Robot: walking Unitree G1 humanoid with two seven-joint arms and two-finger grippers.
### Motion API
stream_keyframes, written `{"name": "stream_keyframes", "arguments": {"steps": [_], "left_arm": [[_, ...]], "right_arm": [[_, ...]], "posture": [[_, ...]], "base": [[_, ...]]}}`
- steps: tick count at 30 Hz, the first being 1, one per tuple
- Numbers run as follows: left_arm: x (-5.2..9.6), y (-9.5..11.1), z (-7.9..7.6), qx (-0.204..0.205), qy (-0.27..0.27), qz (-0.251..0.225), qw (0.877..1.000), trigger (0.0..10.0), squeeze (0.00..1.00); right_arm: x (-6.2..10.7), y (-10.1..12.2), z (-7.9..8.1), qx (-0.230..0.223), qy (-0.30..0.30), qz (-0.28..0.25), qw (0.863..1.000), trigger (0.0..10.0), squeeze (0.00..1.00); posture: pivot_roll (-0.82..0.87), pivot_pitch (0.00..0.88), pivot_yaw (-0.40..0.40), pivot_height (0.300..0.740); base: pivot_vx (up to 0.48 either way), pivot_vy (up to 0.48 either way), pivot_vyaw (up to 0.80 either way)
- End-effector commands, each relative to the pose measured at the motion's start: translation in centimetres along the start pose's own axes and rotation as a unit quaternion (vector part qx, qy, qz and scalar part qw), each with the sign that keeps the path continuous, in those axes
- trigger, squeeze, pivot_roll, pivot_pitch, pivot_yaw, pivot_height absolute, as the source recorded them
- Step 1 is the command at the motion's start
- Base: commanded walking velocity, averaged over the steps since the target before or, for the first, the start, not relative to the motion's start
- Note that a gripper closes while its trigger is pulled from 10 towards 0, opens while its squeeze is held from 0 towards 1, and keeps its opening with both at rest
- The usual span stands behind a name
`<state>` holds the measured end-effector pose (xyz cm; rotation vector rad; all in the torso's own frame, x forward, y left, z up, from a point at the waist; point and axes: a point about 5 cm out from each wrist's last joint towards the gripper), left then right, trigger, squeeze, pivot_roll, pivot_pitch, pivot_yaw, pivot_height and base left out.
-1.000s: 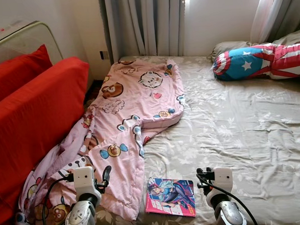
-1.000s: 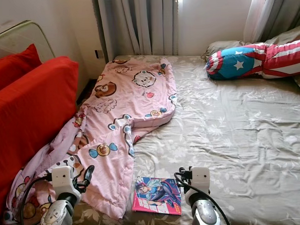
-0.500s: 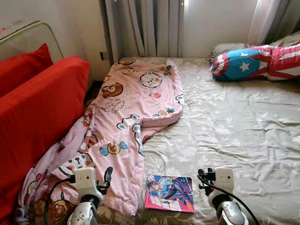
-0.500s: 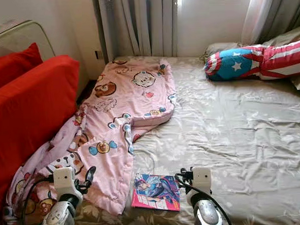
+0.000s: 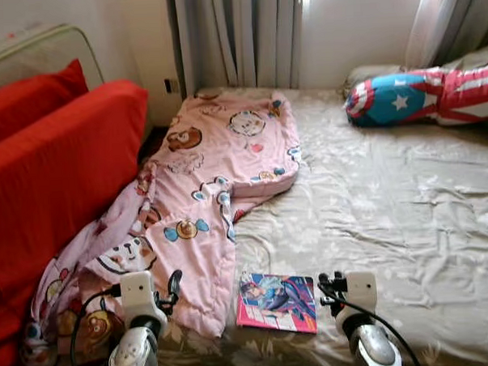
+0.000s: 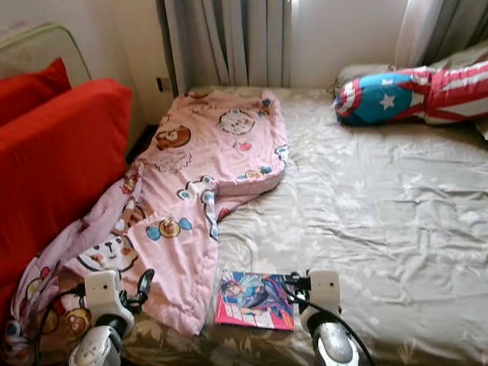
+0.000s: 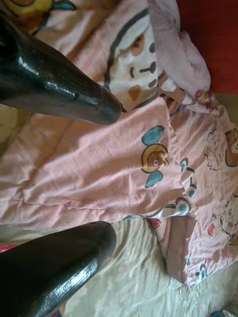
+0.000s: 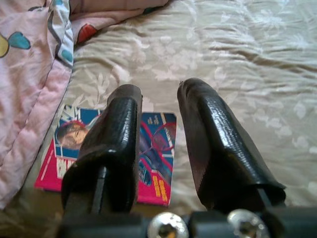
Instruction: Clean up the room
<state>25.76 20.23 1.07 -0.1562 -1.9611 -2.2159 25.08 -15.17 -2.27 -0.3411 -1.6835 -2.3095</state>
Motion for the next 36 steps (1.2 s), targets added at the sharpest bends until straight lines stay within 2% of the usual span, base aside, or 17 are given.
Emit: {"name": "stream_keyframes", "arguments": {"steps": [1,6,9,22,29,30,36], "left_arm": [[0.06,0.03,0.35,-0.006,0.002,0.004,1.0,10.0,0.0],[0.06,0.13,0.4,-0.006,0.003,0.003,1.0,10.0,0.0],[0.03,0.28,0.43,-0.006,0.002,0.002,1.0,10.0,0.0],[-0.08,0.67,0.57,-0.007,0.001,-0.001,1.0,10.0,0.0],[0.07,0.69,0.51,-0.006,0.003,0.002,1.0,10.0,0.0],[0.09,0.67,0.51,-0.006,0.003,0.002,1.0,10.0,0.0],[0.15,0.65,0.48,-0.006,0.004,0.003,1.0,10.0,0.0]], "right_arm": [[0.03,-0.38,0.1,0.005,-0.002,0.013,1.0,10.0,0.0],[-0.07,-0.53,0.29,0.008,-0.005,0.022,1.0,10.0,0.0],[-0.03,-0.26,0.47,-0.004,0.002,0.003,1.0,10.0,0.0],[-0.11,-0.28,0.67,-0.006,0.005,0.005,1.0,10.0,0.0],[-0.22,-0.58,0.56,0.004,-0.002,0.026,1.0,10.0,0.0],[-0.15,-0.36,0.61,-0.001,0.003,0.012,1.0,10.0,0.0],[-0.11,-0.36,0.65,-0.001,0.004,0.01,1.0,10.0,0.0]], "posture": [[0.02,0.0,-0.019,0.662],[0.02,0.0,-0.015,0.647],[0.03,0.0,-0.014,0.647],[0.04,0.0,-0.013,0.647],[0.04,0.0,-0.014,0.632],[0.04,0.0,-0.014,0.627],[0.04,0.0,-0.015,0.627]], "base": [[0.0,0.0,0.0],[0.0,0.0,0.0],[0.0,0.0,0.0],[0.0,0.0,0.0],[0.0,0.0,0.0],[0.0,0.0,0.0],[0.0,0.0,0.0]]}}
Point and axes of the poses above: a point about 5 cm out from each wrist's last joint towards the gripper, its own x axis pointing back from the gripper into the wrist, its own y axis along the axis of the wrist's last joint, z = x × y, and after that the axes turned 12 degrees about -x, right-handed
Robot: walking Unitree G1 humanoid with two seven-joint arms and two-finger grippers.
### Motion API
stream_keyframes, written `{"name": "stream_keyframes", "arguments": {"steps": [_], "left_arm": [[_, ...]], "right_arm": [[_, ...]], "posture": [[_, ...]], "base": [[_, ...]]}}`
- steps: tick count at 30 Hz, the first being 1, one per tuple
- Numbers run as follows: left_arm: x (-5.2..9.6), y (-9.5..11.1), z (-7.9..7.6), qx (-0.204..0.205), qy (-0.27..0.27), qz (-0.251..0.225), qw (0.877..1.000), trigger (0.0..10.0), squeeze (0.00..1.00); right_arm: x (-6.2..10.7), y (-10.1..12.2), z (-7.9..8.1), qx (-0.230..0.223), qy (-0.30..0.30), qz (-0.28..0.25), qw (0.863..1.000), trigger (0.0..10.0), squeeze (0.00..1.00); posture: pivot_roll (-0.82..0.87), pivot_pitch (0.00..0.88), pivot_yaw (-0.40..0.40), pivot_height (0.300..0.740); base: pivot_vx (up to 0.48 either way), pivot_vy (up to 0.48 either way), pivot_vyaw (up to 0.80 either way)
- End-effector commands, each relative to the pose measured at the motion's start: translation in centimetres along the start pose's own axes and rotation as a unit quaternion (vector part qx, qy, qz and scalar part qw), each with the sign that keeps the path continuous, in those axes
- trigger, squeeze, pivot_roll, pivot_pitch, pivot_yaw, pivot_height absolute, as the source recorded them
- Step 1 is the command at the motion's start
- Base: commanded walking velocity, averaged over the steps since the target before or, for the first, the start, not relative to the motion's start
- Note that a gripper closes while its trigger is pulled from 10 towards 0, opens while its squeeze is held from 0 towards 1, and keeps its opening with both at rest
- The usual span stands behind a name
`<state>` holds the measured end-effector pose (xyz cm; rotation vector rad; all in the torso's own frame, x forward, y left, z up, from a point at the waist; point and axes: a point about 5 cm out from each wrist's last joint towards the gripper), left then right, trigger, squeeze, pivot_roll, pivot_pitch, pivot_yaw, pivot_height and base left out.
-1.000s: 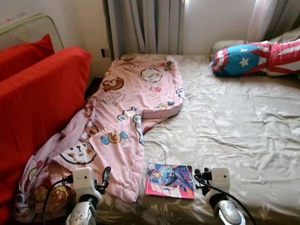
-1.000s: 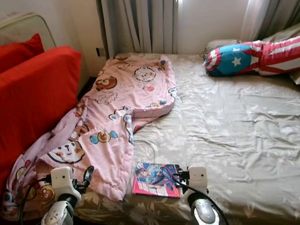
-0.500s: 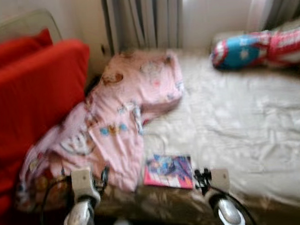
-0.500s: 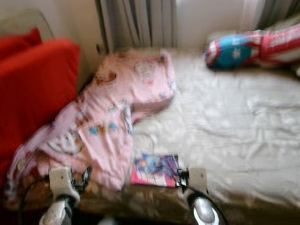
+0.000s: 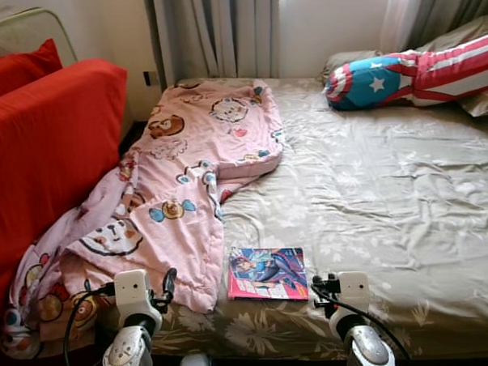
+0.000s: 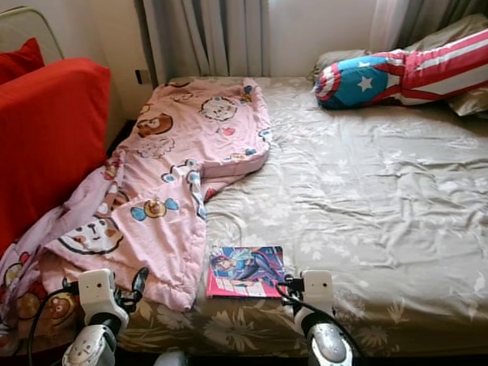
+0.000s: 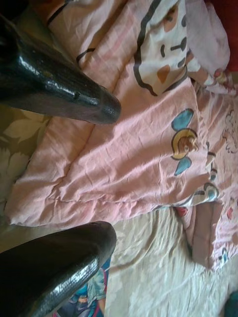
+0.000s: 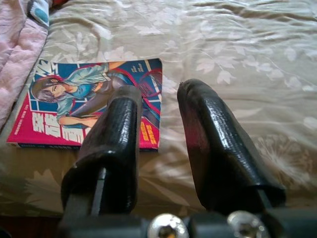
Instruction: Clean up the room
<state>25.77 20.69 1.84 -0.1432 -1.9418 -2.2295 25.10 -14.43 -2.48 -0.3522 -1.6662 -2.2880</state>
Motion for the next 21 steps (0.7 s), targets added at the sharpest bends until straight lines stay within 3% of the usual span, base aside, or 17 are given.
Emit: {"name": "stream_keyframes", "arguments": {"steps": [1,8,17,21], "left_arm": [[0.04,-0.05,-0.11,0.002,-0.002,0.005,1.0,10.0,0.0],[0.03,-0.03,-0.22,0.0,-0.004,0.007,1.0,10.0,0.0],[0.0,-0.06,-0.23,-0.004,-0.006,0.008,1.0,10.0,0.0],[0.0,-0.08,-0.24,-0.003,-0.006,0.008,1.0,10.0,0.0]], "right_arm": [[0.02,0.04,0.04,-0.001,0.001,-0.004,1.0,10.0,0.0],[-0.01,0.1,0.35,0.009,0.014,-0.007,1.0,10.0,0.0],[0.04,0.0,0.49,0.006,0.018,-0.007,1.0,10.0,0.0],[0.06,-0.2,0.63,0.004,0.022,-0.001,1.0,10.0,0.0]], "posture": [[0.04,0.0,-0.015,0.627],[0.04,0.0,-0.017,0.627],[0.04,0.0,-0.016,0.627],[0.04,0.0,-0.015,0.627]], "base": [[0.0,0.0,0.0],[0.0,0.0,0.0],[0.271,0.0,0.79],[0.289,0.0,0.11]]}}
Point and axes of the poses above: a point about 5 cm out from each wrist's last joint towards the gripper, its own x axis pointing back from the gripper into the wrist, its own y axis along the axis of the wrist's last joint, z = x × y, and after that the axes turned 12 degrees about -x, right-handed
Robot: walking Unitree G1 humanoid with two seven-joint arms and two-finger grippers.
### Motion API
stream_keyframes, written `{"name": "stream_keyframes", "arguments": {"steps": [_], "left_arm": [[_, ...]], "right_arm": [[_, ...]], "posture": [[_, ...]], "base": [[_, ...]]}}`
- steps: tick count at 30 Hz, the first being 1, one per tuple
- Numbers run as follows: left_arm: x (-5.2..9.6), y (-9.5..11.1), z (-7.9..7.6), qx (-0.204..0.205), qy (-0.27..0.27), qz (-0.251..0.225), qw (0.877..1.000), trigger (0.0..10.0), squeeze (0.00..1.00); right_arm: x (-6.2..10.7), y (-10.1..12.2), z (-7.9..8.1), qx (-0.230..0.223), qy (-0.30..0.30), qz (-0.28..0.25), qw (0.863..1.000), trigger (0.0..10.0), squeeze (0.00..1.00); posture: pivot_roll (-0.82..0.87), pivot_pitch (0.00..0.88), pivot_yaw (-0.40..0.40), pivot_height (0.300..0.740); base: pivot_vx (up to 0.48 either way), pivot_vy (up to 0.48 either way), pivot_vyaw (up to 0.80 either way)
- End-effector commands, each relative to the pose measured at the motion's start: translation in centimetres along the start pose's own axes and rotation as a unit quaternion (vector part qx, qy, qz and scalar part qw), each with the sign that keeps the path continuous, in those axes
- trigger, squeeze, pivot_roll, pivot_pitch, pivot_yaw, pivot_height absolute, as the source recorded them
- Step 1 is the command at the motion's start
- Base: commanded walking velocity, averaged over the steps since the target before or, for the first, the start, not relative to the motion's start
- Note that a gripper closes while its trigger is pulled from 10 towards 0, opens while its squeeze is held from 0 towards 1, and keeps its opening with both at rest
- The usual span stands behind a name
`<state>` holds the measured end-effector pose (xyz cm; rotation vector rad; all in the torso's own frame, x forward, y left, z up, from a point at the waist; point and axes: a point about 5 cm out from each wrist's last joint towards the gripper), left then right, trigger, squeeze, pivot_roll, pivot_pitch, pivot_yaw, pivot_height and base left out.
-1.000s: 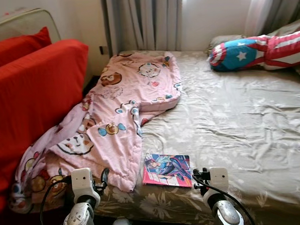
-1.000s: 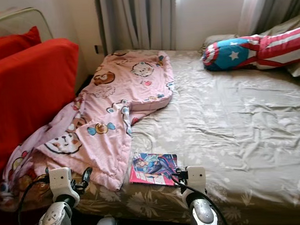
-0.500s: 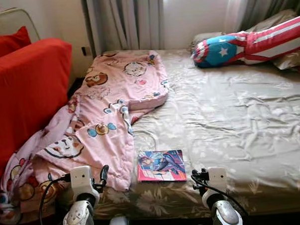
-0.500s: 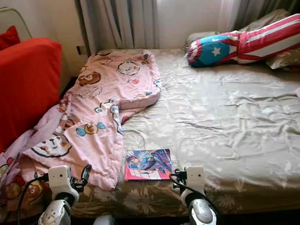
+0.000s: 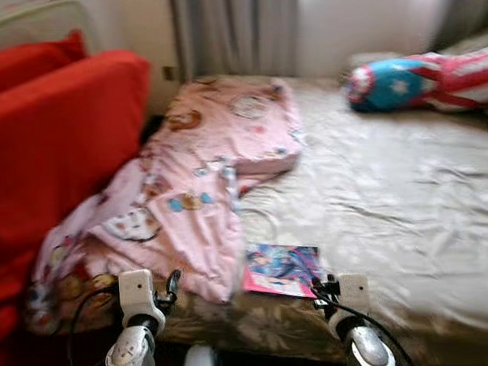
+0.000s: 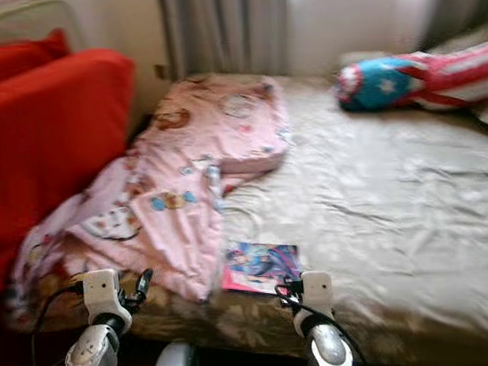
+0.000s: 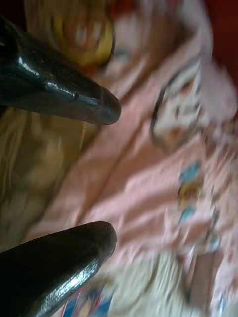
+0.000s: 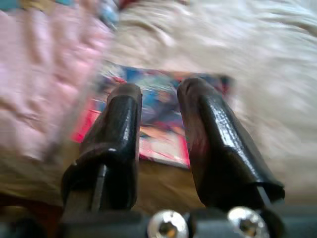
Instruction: Clean up the room
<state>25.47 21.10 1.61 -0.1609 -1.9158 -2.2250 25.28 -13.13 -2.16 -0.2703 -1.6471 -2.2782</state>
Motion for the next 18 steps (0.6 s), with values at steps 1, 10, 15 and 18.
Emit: {"name": "stream_keyframes", "arguments": {"steps": [1,10,15,18], "left_arm": [[-0.21,0.26,-0.62,0.003,-0.009,-0.003,1.0,10.0,0.0],[-0.2,0.18,-0.59,0.002,-0.009,-0.002,1.0,10.0,0.0],[-0.21,0.13,-0.64,0.002,-0.009,-0.001,1.0,10.0,0.0],[-0.23,0.14,-0.73,0.002,-0.01,-0.001,1.0,10.0,0.0]], "right_arm": [[0.27,-0.22,-0.63,0.001,-0.007,0.006,1.0,10.0,0.0],[0.29,-0.31,-0.44,0.003,-0.003,0.006,1.0,10.0,0.0],[0.31,-0.36,-0.41,0.005,0.001,0.009,1.0,10.0,0.0],[0.31,-0.37,-0.34,0.005,0.004,0.009,1.0,10.0,0.0]], "posture": [[0.04,0.0,-0.015,0.627],[0.04,0.0,-0.014,0.627],[0.04,0.0,-0.015,0.627],[0.04,0.0,-0.015,0.627]], "base": [[0.292,0.0,0.0],[0.3,0.0,0.26],[0.307,0.0,0.09],[0.309,0.0,0.69]]}}
Point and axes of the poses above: a point about 5 cm out from each wrist's last joint towards the gripper, its own x axis pointing back from the gripper into the wrist, its own y axis along the axis of the wrist's last joint, z = x × y, and after that the axes turned 12 degrees about -x, right-handed
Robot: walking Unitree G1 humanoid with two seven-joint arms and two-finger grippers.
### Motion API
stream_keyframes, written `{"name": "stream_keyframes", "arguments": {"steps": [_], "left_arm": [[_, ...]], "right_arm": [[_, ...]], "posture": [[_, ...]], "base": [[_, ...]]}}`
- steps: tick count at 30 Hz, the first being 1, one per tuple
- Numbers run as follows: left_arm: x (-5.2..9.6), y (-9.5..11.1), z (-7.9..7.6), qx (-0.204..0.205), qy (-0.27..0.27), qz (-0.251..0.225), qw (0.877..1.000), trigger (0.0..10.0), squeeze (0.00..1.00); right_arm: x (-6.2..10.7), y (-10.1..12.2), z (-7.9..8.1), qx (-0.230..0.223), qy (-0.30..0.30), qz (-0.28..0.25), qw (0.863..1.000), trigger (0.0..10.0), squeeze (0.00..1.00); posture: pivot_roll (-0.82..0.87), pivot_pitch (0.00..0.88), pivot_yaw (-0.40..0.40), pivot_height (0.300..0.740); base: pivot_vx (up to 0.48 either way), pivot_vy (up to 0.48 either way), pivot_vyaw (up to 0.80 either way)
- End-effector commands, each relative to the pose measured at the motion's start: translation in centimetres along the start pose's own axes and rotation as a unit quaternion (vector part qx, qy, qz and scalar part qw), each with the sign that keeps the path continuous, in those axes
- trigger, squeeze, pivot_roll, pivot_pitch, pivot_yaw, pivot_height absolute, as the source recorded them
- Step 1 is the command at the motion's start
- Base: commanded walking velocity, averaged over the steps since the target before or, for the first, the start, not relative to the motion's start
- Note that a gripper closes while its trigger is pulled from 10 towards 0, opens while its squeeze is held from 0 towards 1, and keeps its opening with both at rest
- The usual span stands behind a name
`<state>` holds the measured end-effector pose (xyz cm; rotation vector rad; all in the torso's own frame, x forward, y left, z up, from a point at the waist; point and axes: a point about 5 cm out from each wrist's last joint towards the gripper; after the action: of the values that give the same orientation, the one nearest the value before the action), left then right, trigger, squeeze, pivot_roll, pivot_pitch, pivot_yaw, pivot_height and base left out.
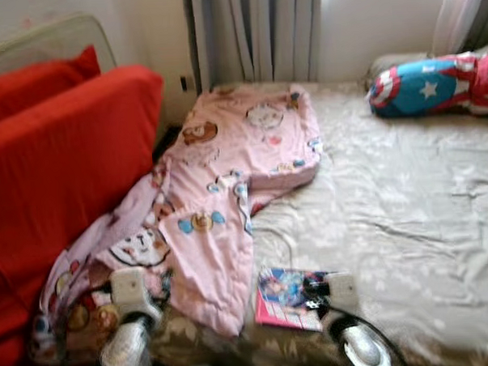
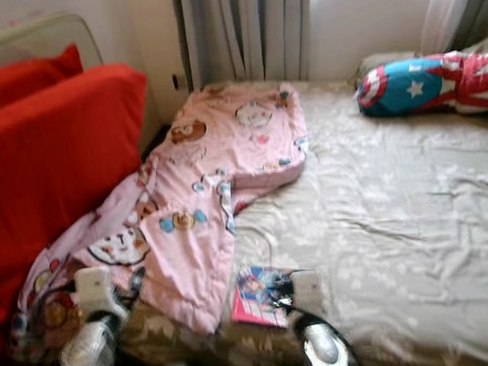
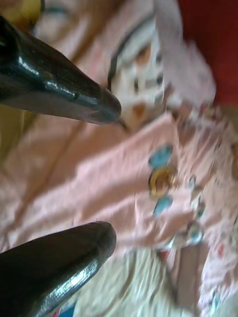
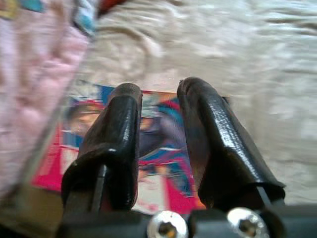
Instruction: Clean up the room
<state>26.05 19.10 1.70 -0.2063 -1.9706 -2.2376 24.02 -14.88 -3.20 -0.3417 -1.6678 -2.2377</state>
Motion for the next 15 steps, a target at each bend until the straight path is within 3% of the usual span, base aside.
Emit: {"name": "stream_keyframes", "arguments": {"steps": [1,2,15], "left_arm": [[0.2,-0.3,1.2,-0.006,0.017,0.007,1.0,10.0,0.0],[0.2,-0.3,1.2,-0.006,0.017,0.007,1.0,10.0,0.0],[-0.4,0.3,0.8,-0.007,0.0,-0.004,1.0,10.0,0.0]], "right_arm": [[-0.7,0.5,1.6,-0.007,0.022,-0.012,1.0,10.0,0.0],[-0.7,0.5,1.6,-0.007,0.022,-0.012,1.0,10.0,0.0],[-0.8,0.9,0.6,-0.027,-0.014,-0.017,0.999,10.0,0.0]], "posture": [[0.04,0.0,-0.014,0.627],[0.04,0.0,-0.014,0.627],[0.04,0.0,-0.006,0.627]], "base": [[0.307,0.0,0.8],[0.307,0.0,0.8],[0.0,0.0,0.0]]}}
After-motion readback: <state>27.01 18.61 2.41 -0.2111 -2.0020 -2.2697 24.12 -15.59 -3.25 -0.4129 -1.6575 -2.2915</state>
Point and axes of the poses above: a point about 5 cm out from each wrist's last joint towards the gripper, its own x axis pointing back from the gripper into the wrist, its own y axis along the axis of the wrist's last joint, z = x × y, and after that the axes turned 12 degrees about -x, right-handed
